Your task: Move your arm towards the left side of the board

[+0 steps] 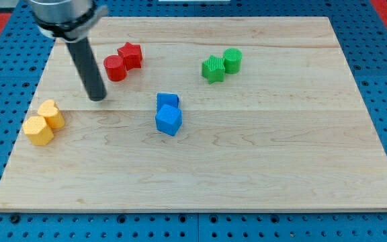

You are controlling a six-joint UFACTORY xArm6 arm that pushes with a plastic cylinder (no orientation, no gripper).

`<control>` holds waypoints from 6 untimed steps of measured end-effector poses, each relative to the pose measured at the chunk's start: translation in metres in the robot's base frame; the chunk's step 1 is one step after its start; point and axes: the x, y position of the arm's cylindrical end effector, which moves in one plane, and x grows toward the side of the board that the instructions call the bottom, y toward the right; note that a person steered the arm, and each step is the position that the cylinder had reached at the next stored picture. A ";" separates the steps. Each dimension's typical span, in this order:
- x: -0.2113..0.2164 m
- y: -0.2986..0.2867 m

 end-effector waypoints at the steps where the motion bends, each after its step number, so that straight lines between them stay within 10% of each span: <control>1: 0.015 0.043; 5: 0.127 0.116; 6: 0.175 0.027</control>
